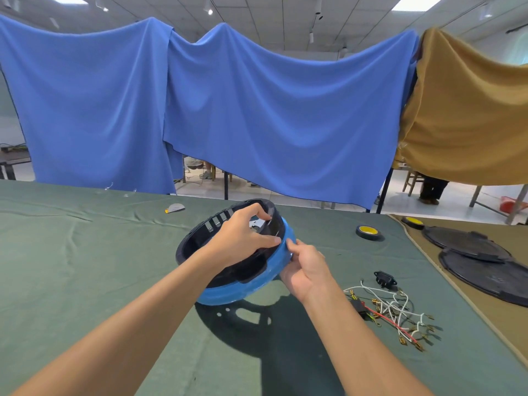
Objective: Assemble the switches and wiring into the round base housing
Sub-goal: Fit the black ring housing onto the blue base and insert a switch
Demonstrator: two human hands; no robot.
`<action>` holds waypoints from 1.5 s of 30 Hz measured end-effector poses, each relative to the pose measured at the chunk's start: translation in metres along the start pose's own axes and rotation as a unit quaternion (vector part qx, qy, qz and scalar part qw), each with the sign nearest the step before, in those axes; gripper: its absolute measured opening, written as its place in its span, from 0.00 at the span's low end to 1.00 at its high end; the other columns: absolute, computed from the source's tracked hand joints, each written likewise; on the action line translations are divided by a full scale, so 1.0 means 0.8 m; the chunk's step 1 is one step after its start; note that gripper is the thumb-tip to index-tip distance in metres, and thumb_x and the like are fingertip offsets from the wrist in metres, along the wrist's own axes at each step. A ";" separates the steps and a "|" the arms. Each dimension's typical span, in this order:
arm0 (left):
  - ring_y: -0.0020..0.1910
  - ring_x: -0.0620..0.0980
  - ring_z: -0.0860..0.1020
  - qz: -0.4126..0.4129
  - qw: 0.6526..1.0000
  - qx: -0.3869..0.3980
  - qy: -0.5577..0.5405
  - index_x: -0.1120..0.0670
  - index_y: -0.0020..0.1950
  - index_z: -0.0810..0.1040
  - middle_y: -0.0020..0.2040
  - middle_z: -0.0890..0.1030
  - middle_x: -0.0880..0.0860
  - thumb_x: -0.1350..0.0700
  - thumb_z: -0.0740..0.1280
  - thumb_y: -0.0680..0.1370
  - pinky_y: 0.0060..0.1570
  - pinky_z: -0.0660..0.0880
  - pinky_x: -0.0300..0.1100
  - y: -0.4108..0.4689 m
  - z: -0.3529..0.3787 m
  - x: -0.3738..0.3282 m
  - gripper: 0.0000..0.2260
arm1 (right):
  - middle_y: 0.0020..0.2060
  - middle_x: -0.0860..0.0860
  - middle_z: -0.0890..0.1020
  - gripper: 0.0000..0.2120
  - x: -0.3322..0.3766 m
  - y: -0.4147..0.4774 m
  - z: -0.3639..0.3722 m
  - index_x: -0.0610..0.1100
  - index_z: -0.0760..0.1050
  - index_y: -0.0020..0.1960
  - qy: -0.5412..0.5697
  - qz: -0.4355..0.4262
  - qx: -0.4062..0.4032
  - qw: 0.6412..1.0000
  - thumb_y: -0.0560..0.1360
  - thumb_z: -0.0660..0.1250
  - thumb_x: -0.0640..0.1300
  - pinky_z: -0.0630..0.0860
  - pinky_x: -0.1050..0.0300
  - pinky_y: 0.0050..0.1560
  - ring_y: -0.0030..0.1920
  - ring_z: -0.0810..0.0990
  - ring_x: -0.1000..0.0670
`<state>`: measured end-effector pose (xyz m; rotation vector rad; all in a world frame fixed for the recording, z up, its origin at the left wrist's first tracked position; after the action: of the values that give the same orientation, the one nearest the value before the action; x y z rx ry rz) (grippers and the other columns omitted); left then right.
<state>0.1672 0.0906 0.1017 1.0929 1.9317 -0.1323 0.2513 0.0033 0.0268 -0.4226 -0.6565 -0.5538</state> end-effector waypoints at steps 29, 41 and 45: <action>0.38 0.49 0.80 -0.193 0.856 -0.264 -0.400 0.59 0.42 0.79 0.39 0.81 0.55 0.67 0.76 0.71 0.46 0.80 0.42 -0.066 -0.035 0.063 0.07 | 0.45 0.50 0.79 0.11 0.053 -0.054 0.104 0.49 0.69 0.60 -0.547 -0.391 -0.009 0.740 0.80 0.60 0.38 0.69 0.55 0.47 0.50 0.75 0.45; 0.43 0.57 0.85 -0.248 0.753 -0.230 -0.564 0.66 0.47 0.80 0.43 0.85 0.61 0.56 0.75 0.73 0.46 0.82 0.48 -0.111 -0.010 0.114 0.13 | 0.50 0.44 0.81 0.16 -0.018 -0.062 0.150 0.44 0.68 0.64 -0.715 -0.394 0.075 0.572 0.78 0.61 0.36 0.65 0.52 0.45 0.52 0.76 0.41; 0.48 0.62 0.84 -0.270 0.719 -0.221 -0.601 0.67 0.50 0.78 0.49 0.82 0.66 0.45 0.77 0.66 0.53 0.80 0.55 -0.131 0.000 0.129 0.27 | 0.50 0.45 0.82 0.18 -0.050 -0.060 0.158 0.45 0.68 0.62 -0.765 -0.380 0.116 0.507 0.75 0.62 0.33 0.62 0.51 0.45 0.52 0.76 0.40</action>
<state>0.0680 0.0931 -0.0064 -0.0491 0.8890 -0.5239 0.1389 0.0468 0.1003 -0.2443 -2.7511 -0.8126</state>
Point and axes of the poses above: each hand's wrist, its own y-axis towards the middle knuckle, its own z-axis out of the palm, x = y × z, the point moved 9 cm from there along y, towards the middle knuckle
